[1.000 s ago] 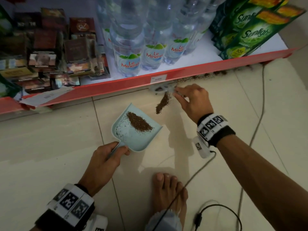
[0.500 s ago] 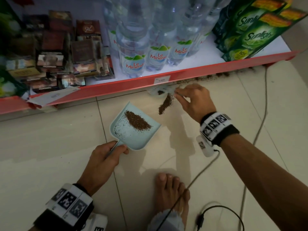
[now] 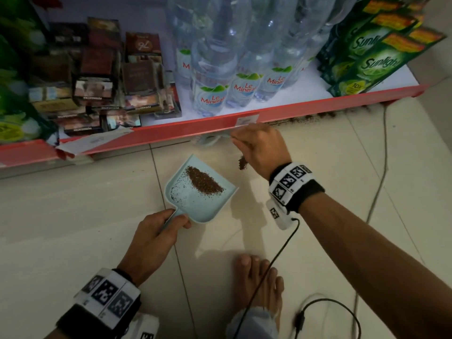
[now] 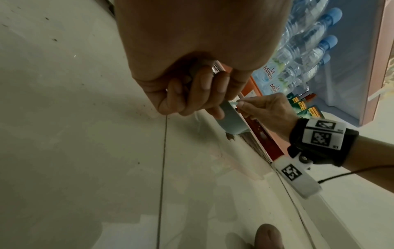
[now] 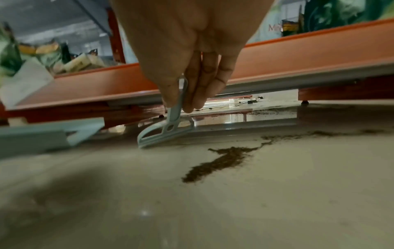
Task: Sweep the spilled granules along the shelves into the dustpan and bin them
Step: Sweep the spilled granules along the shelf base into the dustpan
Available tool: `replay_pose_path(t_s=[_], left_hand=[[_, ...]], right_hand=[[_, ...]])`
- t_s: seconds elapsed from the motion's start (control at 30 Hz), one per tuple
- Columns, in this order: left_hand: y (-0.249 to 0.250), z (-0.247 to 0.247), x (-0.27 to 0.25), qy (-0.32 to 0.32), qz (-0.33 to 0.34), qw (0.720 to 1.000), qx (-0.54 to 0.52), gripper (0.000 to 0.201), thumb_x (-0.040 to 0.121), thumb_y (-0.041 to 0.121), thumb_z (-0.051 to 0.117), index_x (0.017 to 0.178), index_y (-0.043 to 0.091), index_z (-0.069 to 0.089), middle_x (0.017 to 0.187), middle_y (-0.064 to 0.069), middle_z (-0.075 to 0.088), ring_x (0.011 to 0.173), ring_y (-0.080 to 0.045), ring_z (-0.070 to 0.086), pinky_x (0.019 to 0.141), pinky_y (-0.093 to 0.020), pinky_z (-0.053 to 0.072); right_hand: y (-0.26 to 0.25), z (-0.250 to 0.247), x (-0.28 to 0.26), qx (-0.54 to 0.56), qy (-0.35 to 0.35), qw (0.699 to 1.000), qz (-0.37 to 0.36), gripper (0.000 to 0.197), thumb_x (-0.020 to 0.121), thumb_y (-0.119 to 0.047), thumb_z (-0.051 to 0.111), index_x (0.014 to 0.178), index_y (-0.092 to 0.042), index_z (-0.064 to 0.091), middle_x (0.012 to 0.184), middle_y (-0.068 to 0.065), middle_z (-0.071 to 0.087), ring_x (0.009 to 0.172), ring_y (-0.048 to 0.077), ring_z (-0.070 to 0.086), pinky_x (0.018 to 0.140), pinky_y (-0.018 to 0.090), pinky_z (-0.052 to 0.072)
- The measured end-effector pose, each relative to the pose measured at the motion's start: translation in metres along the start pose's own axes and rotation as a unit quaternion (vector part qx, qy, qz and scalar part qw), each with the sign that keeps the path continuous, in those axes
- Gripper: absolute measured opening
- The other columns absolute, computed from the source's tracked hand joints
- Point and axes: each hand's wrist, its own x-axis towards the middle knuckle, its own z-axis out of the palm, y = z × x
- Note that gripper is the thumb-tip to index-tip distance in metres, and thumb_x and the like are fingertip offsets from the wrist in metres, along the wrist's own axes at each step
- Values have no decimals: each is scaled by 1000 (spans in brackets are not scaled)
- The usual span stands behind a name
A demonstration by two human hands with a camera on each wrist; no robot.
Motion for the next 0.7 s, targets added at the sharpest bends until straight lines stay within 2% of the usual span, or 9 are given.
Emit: replay_pose_path(t_s=[0.1,0.13,0.27,0.37,0.4,0.5,0.6,0.7], left_hand=[[6,-7,4,-4,4,1000,-7,34,80,52,57,72,21,69,47,6,42,47,-9,39,52,-27,34],[7,-8,6,-5,4,1000,-6,36,78,54,55,72,21,69,47,7,43,47,-8,39,53,-28,35],[8,-8,15,-9,4,1000,-6,33,81,45,54,72,17,69,45,10,42,46,-5,38,55,-28,34],[9,-3,19,-32,16,999,-13,28,91,35,61,72,16,69,46,9,41,46,-6,37,54,-27,33],[12,-2,19,-44,21,999,-12,27,92,35,61,73,18,69,46,8,41,46,-7,37,53,-26,32],[17,-1,18,-66,40,997,-13,32,82,50,58,72,22,69,46,7,42,45,-8,37,48,-22,31],[15,-2,20,-74,46,996,32,28,94,31,61,72,17,69,46,11,50,44,-3,41,49,-19,34],[10,-5,22,-79,29,995,49,30,95,29,61,71,14,68,47,8,49,44,-3,41,46,-17,34]], right_hand=[[15,-14,-15,-36,-55,998,-17,24,97,-25,59,98,-9,76,85,15,71,81,36,64,72,44,54],[23,-24,-23,-50,-64,997,-14,20,96,-23,61,97,-9,77,82,16,69,79,37,64,70,44,54],[48,-63,-47,-96,-78,992,3,13,91,-16,69,97,-9,78,80,14,71,75,39,64,65,44,55],[44,-81,-54,-88,-48,995,-9,12,89,-13,72,98,-7,78,83,12,73,76,36,66,66,44,56],[40,-82,-52,-79,-33,996,-19,12,88,-11,73,98,-6,78,84,12,73,76,36,67,67,43,57],[27,-76,-40,-47,-6,998,-48,13,87,-10,74,98,-7,79,87,11,74,77,33,68,69,40,58],[21,-67,-31,-24,-42,997,-64,15,88,-12,73,101,-9,79,93,11,74,82,31,70,73,40,59],[33,-69,-32,-47,-108,988,-97,15,88,-10,72,100,-6,79,90,15,73,80,36,69,67,44,59]])
